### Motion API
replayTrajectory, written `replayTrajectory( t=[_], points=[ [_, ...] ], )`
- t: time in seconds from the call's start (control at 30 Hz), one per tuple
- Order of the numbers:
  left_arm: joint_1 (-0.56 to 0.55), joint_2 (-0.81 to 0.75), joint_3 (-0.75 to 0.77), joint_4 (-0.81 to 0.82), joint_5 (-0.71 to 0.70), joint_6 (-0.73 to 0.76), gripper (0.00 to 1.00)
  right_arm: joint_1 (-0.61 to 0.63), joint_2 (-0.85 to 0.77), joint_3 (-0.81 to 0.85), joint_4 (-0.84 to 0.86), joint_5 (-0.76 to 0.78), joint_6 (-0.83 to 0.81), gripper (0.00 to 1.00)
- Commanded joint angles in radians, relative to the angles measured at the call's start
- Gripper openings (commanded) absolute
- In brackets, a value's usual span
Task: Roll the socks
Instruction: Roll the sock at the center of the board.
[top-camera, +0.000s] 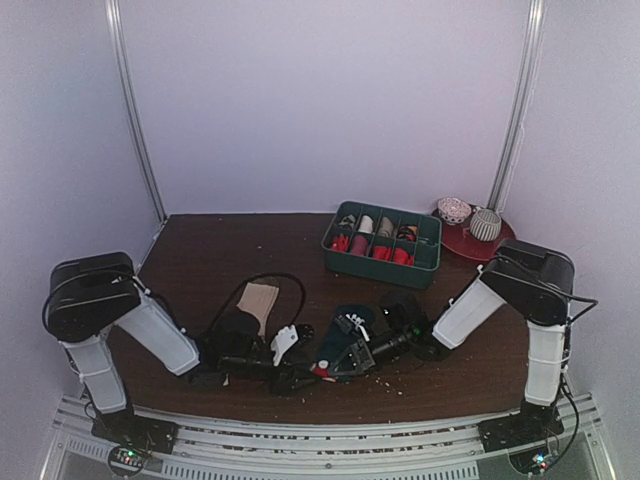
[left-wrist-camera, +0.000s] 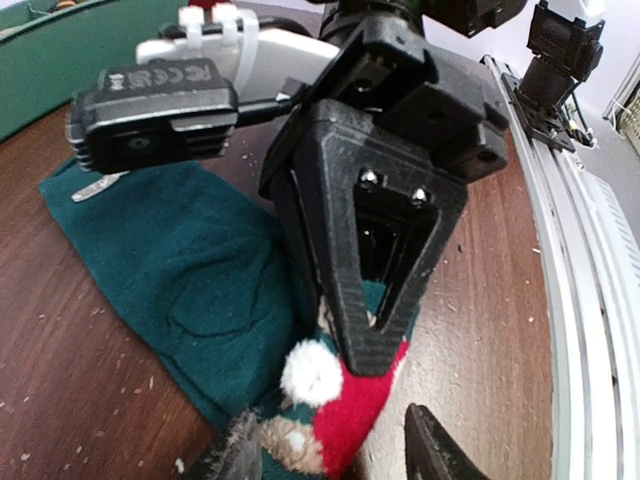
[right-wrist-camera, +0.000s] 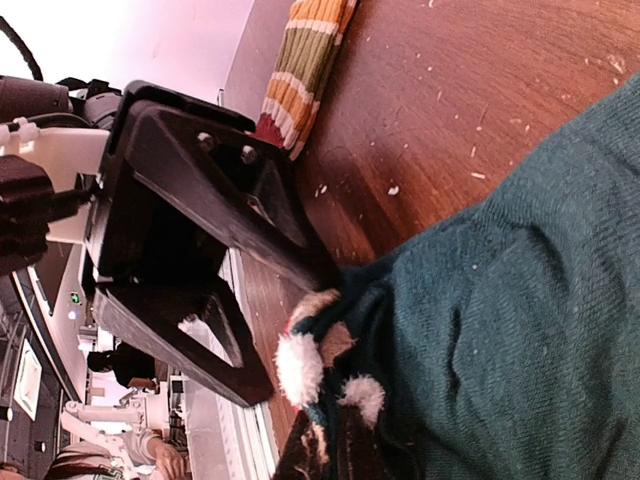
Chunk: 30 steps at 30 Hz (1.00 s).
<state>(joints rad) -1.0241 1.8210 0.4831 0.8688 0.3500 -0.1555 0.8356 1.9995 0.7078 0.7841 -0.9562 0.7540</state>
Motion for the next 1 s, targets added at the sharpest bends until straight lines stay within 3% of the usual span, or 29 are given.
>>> replayTrajectory(
  t=[0.0,0.07,0.2,0.27,0.37,0.5,0.7,0.97],
  points=[
    [-0.002,-0.15,-0.066,0.07,-0.062,0.051,0.49,-0.01,0.049,-0.041,-0.157,0.002,-0.061,0.0],
    [-0.002,-0.226,-0.078,0.031,-0.097,0.077,0.5,-0.009,0.051,-0.027,-0.221,-0.031,-0.129,0.0],
    [-0.002,-0.312,-0.057,-0.076,-0.117,0.123,0.51,-0.009,0.085,0.086,-0.566,-0.076,-0.432,0.0],
    [-0.002,-0.306,-0.043,-0.1,-0.081,0.128,0.51,-0.01,0.112,0.153,-0.727,-0.066,-0.597,0.0],
    [-0.003,-0.256,-0.023,-0.105,0.005,0.102,0.5,-0.013,0.145,0.232,-0.85,-0.041,-0.703,0.0],
    [-0.026,-0.2,-0.025,-0.094,0.065,0.072,0.49,-0.034,0.163,0.271,-0.876,-0.041,-0.732,0.0],
    [-0.042,-0.112,-0.03,-0.03,0.05,0.055,0.49,-0.045,0.192,0.312,-0.951,-0.056,-0.789,0.0],
    [-0.051,0.017,0.03,-0.008,0.034,0.053,0.49,-0.047,0.186,0.286,-0.929,-0.048,-0.759,0.0]
  ],
)
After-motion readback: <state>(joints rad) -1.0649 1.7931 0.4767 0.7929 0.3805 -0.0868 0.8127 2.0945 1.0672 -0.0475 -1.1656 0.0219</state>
